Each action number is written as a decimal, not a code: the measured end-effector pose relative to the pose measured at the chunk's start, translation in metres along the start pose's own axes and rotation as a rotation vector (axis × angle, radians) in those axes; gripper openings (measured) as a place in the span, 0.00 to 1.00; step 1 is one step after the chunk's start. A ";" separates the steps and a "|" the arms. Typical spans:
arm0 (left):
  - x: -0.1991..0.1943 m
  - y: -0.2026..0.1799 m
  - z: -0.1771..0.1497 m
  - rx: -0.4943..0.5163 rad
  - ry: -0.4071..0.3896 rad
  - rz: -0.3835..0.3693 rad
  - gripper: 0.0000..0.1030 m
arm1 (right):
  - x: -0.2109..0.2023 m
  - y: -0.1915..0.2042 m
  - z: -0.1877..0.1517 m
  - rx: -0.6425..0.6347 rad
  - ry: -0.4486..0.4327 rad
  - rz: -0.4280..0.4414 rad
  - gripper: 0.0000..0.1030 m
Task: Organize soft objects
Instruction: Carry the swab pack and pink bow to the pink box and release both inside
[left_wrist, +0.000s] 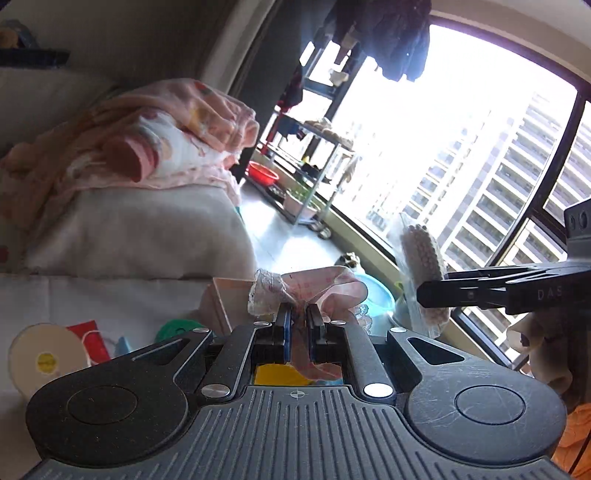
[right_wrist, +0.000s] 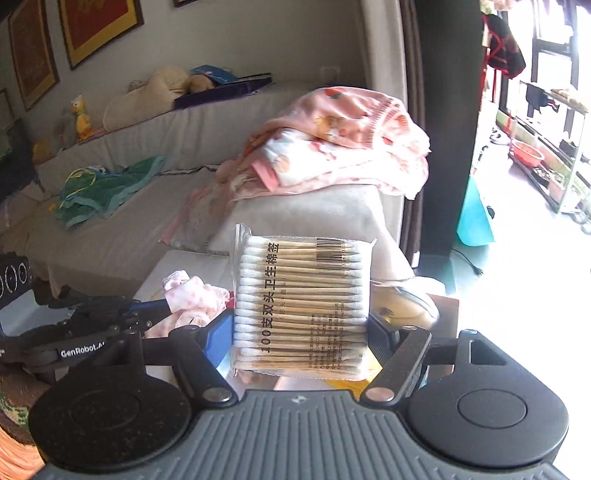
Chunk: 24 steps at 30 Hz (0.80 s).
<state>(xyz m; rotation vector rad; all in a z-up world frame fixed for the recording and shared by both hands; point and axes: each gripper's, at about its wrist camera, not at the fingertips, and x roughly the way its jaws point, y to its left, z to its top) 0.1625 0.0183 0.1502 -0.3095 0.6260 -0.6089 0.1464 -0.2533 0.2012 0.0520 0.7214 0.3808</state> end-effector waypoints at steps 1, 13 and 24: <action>0.016 -0.002 0.006 -0.009 0.033 -0.002 0.11 | -0.005 -0.010 -0.003 0.017 -0.011 -0.013 0.71; 0.178 0.031 0.028 -0.078 0.306 0.102 0.16 | 0.020 -0.081 -0.031 0.150 0.014 -0.040 0.71; 0.134 0.048 0.036 -0.102 0.228 0.079 0.16 | 0.114 -0.079 -0.008 0.214 0.138 0.030 0.71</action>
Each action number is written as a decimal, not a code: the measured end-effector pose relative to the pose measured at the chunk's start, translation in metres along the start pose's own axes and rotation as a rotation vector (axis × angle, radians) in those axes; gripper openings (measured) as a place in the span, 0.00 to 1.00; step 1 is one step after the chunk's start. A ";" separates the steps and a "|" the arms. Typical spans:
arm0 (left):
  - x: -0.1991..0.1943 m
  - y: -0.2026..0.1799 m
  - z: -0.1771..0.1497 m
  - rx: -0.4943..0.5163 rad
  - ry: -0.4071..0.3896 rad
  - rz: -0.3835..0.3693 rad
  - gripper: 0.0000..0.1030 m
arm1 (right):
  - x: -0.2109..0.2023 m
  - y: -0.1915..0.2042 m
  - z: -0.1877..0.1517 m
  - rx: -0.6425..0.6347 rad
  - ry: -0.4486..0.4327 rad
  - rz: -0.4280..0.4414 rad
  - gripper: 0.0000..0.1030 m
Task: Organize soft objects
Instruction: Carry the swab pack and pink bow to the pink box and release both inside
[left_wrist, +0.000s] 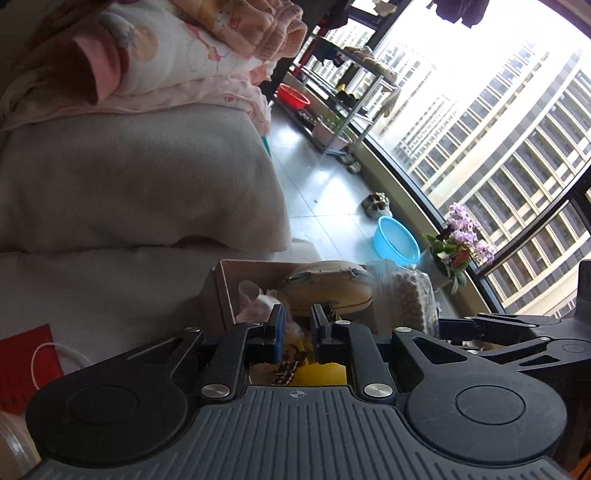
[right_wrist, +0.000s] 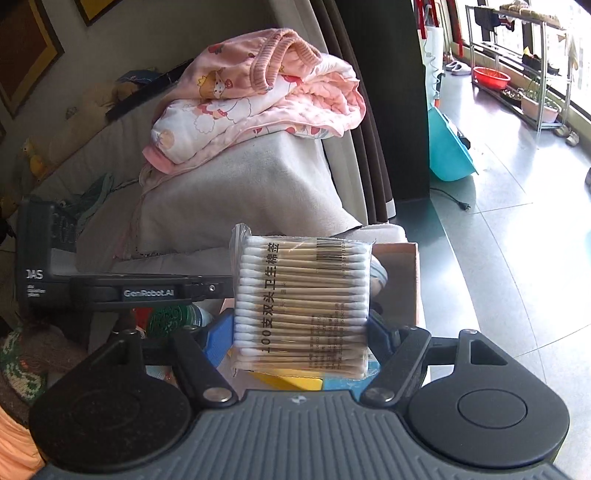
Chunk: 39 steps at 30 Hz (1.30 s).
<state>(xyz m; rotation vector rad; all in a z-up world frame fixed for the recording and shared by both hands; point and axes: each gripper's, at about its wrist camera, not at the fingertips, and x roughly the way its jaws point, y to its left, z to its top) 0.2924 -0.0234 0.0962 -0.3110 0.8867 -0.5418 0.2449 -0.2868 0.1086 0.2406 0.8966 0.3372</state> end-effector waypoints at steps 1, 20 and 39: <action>-0.013 0.002 -0.002 0.005 -0.023 0.020 0.16 | 0.009 0.005 0.004 -0.007 0.017 -0.007 0.71; -0.114 0.029 -0.110 0.142 -0.178 0.003 0.16 | 0.069 0.081 0.040 -0.136 0.212 -0.294 0.72; -0.141 0.073 -0.177 0.078 -0.216 0.035 0.16 | 0.081 0.057 0.008 -0.038 0.185 -0.230 0.74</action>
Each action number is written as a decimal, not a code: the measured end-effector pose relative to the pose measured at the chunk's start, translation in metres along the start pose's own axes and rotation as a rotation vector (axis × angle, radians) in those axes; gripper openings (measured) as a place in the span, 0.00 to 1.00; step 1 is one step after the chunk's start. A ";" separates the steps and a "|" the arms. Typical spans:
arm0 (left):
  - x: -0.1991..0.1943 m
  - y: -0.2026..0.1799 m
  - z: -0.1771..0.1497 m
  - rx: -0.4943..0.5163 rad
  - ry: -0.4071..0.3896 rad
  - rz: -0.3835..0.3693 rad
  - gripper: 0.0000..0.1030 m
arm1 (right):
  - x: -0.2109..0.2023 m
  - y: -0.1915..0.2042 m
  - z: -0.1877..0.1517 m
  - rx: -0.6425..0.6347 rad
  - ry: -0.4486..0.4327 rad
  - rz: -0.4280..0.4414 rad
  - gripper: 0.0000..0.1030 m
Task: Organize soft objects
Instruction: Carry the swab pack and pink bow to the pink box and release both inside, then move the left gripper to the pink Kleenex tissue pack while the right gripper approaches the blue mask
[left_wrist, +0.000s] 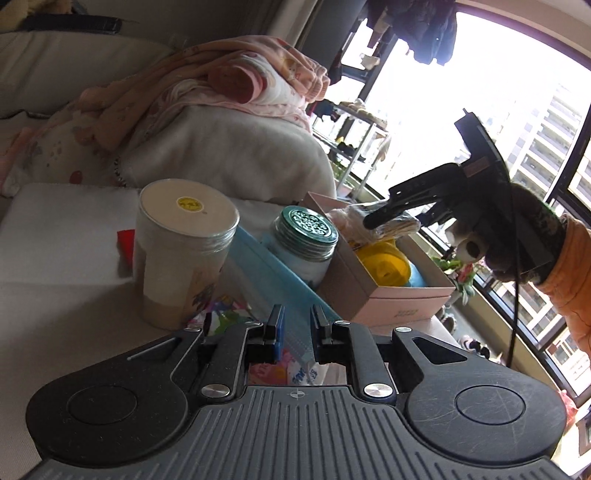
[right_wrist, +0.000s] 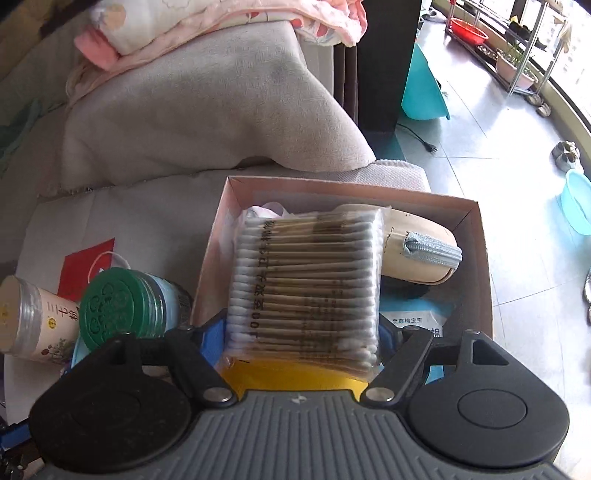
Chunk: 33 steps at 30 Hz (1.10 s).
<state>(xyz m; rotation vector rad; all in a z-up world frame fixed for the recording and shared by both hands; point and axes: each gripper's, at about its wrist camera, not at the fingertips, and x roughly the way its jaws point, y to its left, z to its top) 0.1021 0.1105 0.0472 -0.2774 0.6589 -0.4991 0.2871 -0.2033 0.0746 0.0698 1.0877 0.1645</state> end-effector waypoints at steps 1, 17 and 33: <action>0.000 0.003 -0.001 -0.008 0.000 0.019 0.16 | -0.010 0.000 -0.001 -0.020 -0.030 0.011 0.74; -0.001 0.013 -0.008 -0.138 0.009 0.202 0.16 | -0.075 0.005 -0.083 -0.096 -0.256 0.159 0.74; 0.030 -0.026 -0.031 -0.025 0.165 0.208 0.17 | -0.072 0.044 -0.154 -0.224 -0.346 0.271 0.74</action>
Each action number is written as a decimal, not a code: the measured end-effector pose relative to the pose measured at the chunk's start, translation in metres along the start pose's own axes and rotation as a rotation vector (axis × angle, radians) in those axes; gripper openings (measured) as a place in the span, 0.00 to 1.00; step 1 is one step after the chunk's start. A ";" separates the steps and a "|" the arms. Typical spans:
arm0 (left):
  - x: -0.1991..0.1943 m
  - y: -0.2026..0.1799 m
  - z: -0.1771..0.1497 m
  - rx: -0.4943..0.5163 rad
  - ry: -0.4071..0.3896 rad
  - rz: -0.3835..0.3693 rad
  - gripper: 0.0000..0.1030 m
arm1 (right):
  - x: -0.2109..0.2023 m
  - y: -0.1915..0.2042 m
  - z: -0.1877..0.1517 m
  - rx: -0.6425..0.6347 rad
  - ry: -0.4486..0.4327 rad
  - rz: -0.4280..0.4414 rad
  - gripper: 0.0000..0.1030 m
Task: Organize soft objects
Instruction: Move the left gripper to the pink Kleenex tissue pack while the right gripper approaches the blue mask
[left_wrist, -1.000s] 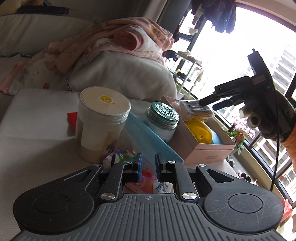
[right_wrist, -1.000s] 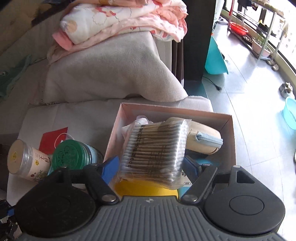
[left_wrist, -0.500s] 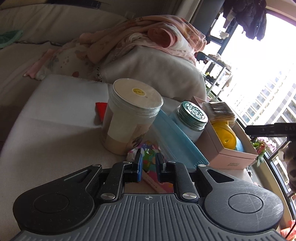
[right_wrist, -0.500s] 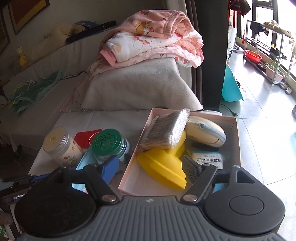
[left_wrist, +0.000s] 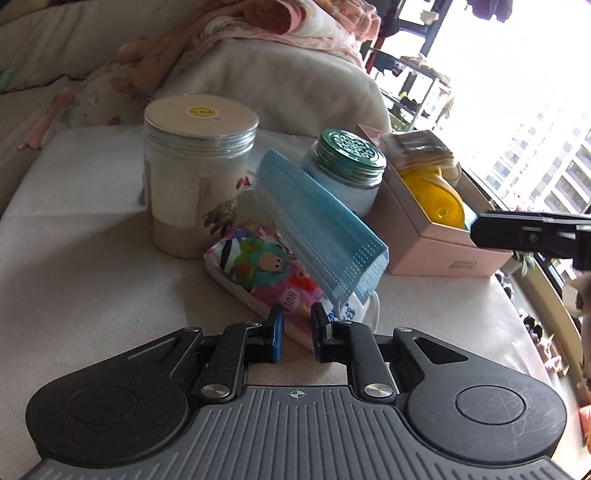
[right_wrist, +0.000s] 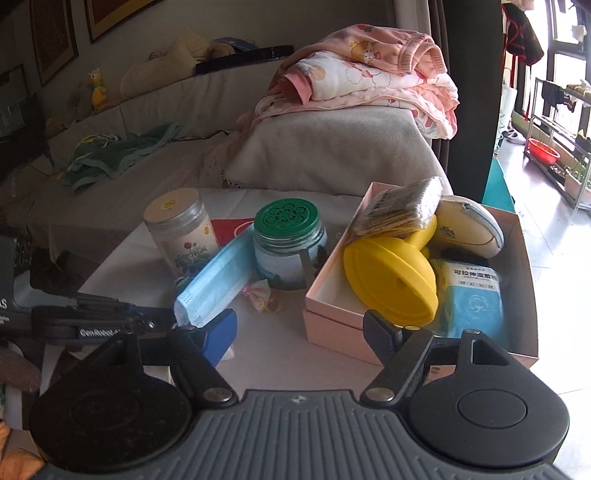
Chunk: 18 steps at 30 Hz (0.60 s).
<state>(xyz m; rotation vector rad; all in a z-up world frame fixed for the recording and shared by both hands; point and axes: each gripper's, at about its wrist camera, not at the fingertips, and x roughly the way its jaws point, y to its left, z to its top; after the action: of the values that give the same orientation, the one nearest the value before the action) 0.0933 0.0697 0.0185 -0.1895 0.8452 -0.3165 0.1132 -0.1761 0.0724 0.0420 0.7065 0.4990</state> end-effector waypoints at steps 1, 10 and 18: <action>0.000 -0.001 -0.001 0.005 0.007 -0.004 0.17 | 0.003 0.003 0.003 0.011 -0.002 0.018 0.74; -0.011 -0.002 -0.007 0.046 0.013 0.002 0.17 | 0.070 0.041 0.024 0.072 0.092 0.154 0.74; -0.020 0.022 -0.008 -0.026 -0.011 0.031 0.17 | 0.095 0.040 -0.004 -0.037 0.187 -0.062 0.58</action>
<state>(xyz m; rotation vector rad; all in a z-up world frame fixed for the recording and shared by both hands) 0.0793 0.0972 0.0208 -0.2018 0.8410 -0.2749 0.1554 -0.0982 0.0196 -0.0621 0.8785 0.4598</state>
